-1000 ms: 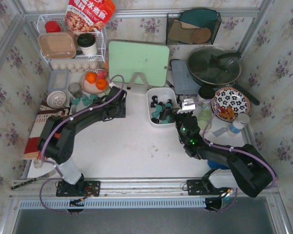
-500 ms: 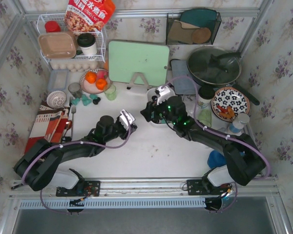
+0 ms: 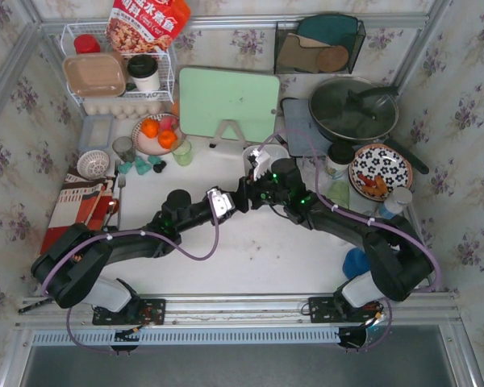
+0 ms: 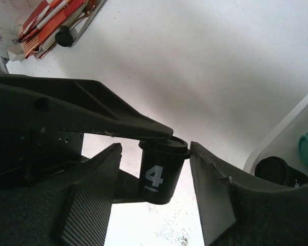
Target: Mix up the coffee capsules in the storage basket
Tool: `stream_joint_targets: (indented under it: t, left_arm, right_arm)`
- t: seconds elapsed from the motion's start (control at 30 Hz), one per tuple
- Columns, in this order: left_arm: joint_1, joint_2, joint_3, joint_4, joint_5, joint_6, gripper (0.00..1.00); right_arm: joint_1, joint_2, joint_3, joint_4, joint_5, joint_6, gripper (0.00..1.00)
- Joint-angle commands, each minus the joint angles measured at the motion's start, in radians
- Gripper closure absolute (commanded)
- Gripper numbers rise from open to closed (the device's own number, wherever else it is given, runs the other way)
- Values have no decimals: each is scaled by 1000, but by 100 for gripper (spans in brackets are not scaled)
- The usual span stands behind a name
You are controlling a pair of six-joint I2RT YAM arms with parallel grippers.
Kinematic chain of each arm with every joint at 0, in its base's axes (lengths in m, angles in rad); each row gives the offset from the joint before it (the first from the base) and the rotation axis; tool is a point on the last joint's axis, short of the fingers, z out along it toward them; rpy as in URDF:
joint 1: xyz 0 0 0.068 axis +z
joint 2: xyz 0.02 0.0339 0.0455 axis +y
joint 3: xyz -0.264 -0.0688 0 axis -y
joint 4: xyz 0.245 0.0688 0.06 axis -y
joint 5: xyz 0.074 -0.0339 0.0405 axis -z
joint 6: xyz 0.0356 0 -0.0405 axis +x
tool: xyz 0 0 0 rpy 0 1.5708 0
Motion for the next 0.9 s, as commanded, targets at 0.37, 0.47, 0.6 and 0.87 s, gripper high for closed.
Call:
stream_joint_targets:
  t: [0.37,0.47,0.6,0.87]
  left_arm:
    - [-6,-23,93,-118,-144,-13,24]
    - [-2,-16,94,-128,-276,-42,15]
    - [34,-30,119,-216,-470,-140,9]
    - [239,-56,313,-746,-764,-527,1]
  right_arm:
    - [-63,-9,-4,-3,56,67,83]
    - [-127,-30,-20,37,160,93,85]
    - [-171,-14,-15,60,370,63,83]
    - [-187,219,120,36,590,-41,70]
